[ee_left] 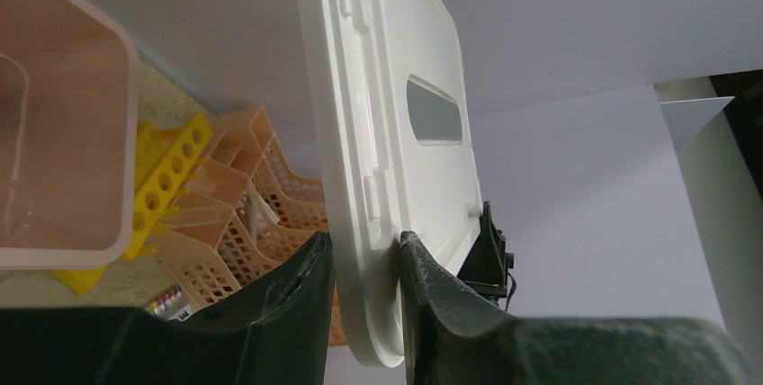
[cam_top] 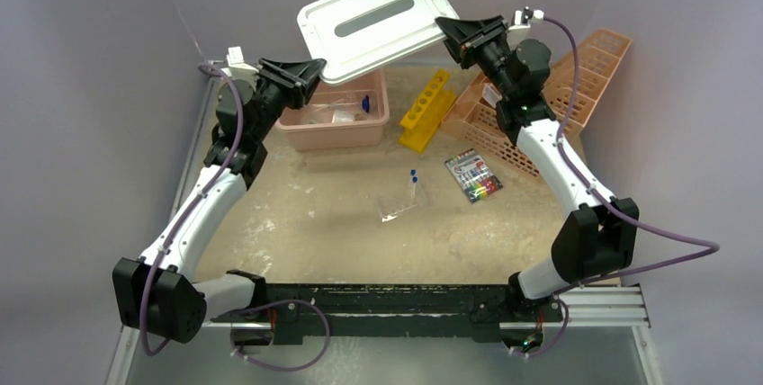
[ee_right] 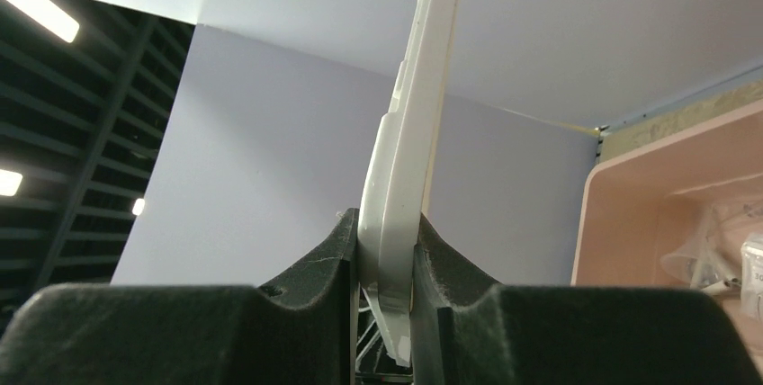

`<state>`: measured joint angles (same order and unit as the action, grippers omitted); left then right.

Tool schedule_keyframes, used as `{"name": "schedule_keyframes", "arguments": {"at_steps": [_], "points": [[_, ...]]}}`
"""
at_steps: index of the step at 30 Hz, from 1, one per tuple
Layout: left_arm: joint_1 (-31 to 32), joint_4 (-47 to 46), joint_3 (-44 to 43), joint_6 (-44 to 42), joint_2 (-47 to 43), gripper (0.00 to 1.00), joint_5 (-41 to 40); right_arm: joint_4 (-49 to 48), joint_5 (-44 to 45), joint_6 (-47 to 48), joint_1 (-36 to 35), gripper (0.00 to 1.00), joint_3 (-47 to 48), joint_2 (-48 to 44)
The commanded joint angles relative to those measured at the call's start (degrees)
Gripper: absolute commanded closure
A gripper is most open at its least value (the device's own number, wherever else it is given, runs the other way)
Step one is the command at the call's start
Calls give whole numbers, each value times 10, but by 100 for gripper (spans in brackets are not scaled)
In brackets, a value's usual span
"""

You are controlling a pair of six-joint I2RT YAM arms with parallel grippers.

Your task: Organize the chemistry lab equipment

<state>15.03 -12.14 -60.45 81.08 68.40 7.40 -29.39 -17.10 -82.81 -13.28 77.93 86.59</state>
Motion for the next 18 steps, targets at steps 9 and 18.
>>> {"name": "schedule_keyframes", "arguments": {"at_steps": [9,18], "points": [[-97,-60,-31,-17,18,70,178,-43,-25,7,-15,91,-28,-14],[-149,27,-48,-98,58,100,234,-12,-42,50,-42,91,-43,13]]}}
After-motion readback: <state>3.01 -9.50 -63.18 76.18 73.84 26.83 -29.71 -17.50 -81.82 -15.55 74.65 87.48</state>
